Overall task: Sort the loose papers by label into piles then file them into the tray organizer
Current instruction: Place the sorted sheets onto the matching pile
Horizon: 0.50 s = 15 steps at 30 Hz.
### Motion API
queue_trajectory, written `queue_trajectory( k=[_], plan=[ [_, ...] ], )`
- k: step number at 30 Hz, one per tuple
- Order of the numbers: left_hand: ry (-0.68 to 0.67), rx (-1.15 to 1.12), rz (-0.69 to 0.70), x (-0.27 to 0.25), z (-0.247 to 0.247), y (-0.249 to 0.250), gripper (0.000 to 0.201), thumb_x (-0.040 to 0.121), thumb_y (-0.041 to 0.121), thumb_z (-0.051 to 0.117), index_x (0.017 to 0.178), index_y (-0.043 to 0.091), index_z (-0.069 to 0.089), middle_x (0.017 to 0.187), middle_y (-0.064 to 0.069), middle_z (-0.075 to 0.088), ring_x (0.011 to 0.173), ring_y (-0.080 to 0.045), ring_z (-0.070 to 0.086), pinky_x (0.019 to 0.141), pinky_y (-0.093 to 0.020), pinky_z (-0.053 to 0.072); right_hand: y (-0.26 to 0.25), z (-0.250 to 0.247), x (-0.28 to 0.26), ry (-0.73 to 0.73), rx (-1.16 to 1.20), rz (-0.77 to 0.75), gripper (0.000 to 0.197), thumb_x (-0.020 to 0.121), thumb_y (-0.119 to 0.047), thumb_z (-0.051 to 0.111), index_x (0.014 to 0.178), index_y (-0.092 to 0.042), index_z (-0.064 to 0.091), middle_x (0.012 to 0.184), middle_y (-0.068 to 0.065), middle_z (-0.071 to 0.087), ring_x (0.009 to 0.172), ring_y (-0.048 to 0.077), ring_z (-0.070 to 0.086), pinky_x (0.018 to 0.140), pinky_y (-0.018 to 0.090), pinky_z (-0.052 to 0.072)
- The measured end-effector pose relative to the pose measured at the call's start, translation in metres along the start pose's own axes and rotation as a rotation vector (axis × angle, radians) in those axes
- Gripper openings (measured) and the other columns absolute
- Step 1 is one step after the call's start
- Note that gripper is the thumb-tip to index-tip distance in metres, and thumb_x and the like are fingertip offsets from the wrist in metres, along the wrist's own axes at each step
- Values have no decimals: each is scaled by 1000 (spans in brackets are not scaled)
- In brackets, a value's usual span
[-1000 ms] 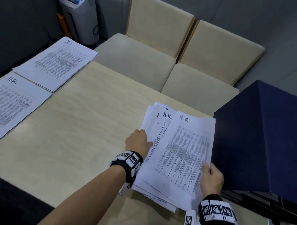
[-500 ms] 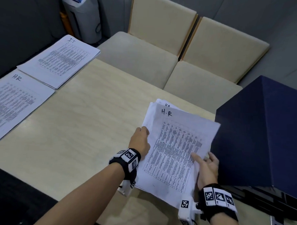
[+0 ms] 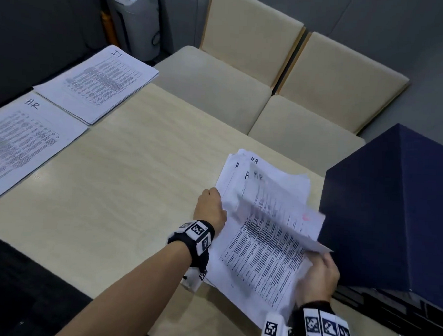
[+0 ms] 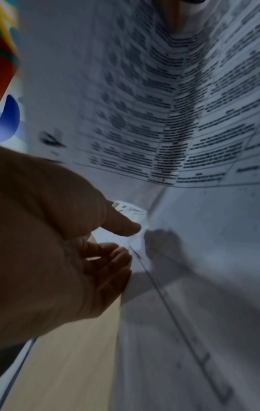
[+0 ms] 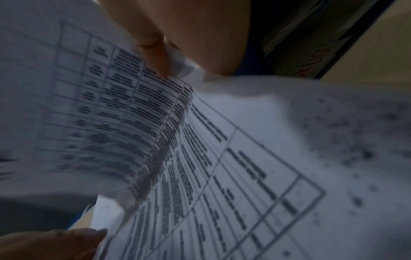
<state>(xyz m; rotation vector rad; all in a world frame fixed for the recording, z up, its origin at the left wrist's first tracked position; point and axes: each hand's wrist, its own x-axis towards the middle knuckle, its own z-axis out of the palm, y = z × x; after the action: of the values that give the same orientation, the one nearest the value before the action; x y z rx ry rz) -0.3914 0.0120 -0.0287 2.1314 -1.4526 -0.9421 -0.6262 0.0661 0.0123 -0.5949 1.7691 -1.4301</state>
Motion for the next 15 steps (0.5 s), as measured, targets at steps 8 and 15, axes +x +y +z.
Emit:
queue_trajectory(
  k=[8, 15],
  plan=[
    [-54, 190, -11, 0, 5, 10, 16, 94, 25, 57, 83, 14, 55, 88, -7, 61, 81, -27, 63, 68, -36, 54, 16, -19, -6, -98, -49, 161, 23, 88, 14, 58, 91, -6, 69, 102, 16, 70, 107, 34, 63, 102, 45, 48],
    [111, -314, 56, -6, -29, -20, 23, 94, 24, 63, 74, 12, 63, 68, -10, 65, 57, -24, 53, 57, -39, 50, 13, -13, 2, -247, -11, 153, 26, 77, 26, 55, 96, 8, 60, 79, 13, 64, 79, 26, 60, 62, 25, 53]
  ],
)
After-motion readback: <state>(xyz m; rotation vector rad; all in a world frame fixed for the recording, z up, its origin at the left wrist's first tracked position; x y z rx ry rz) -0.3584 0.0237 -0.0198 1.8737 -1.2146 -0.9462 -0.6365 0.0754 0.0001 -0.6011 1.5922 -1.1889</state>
